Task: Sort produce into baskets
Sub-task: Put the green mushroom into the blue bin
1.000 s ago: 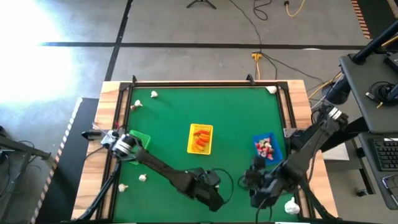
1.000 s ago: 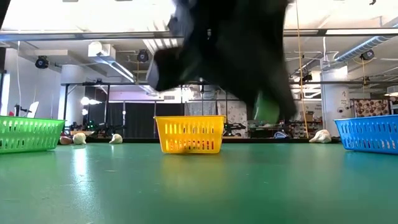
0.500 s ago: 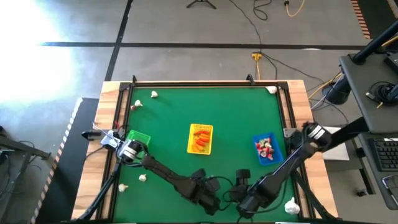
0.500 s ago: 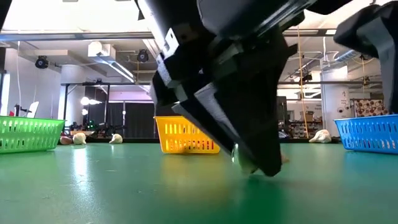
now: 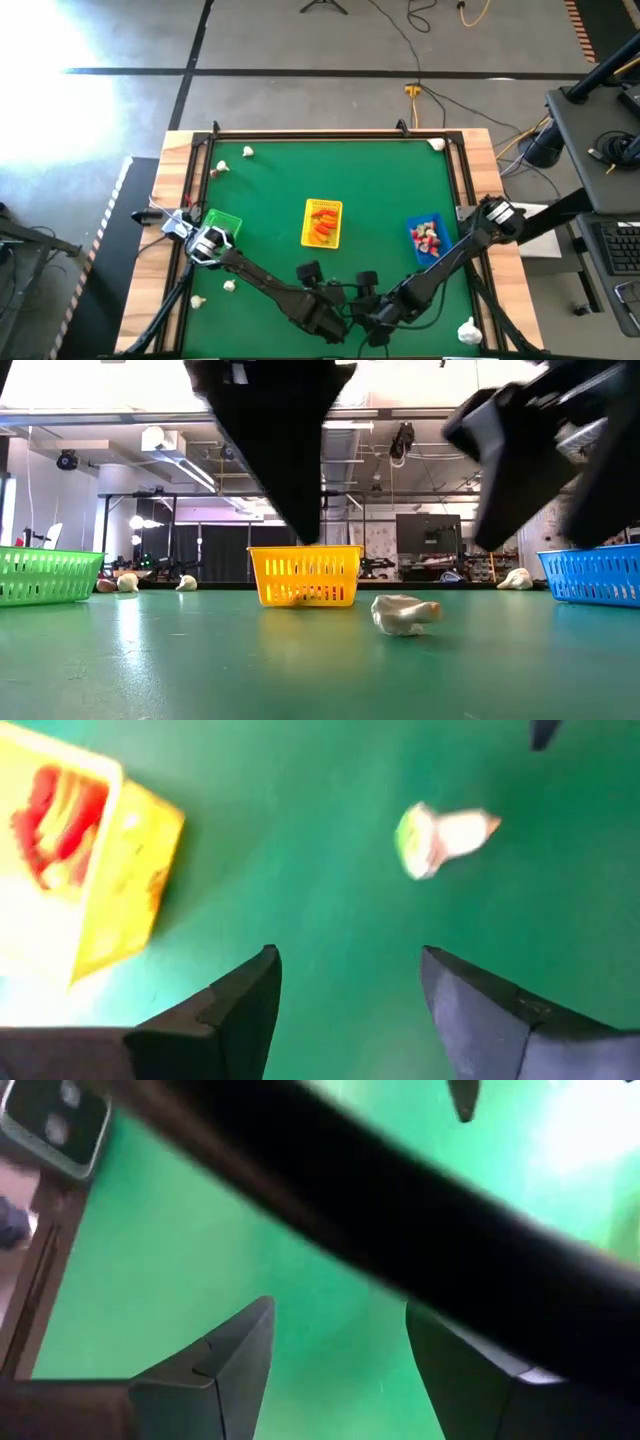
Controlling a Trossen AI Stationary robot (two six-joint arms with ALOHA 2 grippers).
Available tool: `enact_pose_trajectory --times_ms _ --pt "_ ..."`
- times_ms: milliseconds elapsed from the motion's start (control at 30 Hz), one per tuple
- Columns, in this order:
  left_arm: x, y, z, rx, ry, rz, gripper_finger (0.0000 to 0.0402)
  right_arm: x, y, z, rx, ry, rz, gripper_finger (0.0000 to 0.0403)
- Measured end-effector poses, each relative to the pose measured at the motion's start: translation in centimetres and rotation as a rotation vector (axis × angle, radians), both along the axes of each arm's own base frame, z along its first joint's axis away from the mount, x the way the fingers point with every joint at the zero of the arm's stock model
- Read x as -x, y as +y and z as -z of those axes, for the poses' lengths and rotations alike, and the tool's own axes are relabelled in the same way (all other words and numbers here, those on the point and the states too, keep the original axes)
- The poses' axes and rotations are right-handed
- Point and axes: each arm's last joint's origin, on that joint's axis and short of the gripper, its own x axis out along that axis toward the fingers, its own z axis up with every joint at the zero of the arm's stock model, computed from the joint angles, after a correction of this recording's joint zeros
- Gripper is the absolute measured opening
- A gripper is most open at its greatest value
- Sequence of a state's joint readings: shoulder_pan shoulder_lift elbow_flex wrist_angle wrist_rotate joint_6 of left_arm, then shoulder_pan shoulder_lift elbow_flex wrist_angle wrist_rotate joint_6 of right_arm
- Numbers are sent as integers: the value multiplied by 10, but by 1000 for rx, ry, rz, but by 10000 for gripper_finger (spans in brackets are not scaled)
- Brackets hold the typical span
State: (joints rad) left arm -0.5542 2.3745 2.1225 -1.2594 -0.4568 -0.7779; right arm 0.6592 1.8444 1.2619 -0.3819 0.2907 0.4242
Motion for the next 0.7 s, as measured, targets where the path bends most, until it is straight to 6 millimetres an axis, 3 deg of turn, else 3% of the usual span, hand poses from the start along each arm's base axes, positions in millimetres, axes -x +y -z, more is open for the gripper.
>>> enact_pose_trajectory --times_ms 333,533,700 --pt "32 -25 2 71 84 -192 218 -19 -13 15 45 -94 1 219" --pt "42 -37 5 136 78 -317 217 -26 -25 18 64 -78 -12 219" --pt "45 -38 8 157 77 -386 217 -33 -34 34 12 -5 -24 219"
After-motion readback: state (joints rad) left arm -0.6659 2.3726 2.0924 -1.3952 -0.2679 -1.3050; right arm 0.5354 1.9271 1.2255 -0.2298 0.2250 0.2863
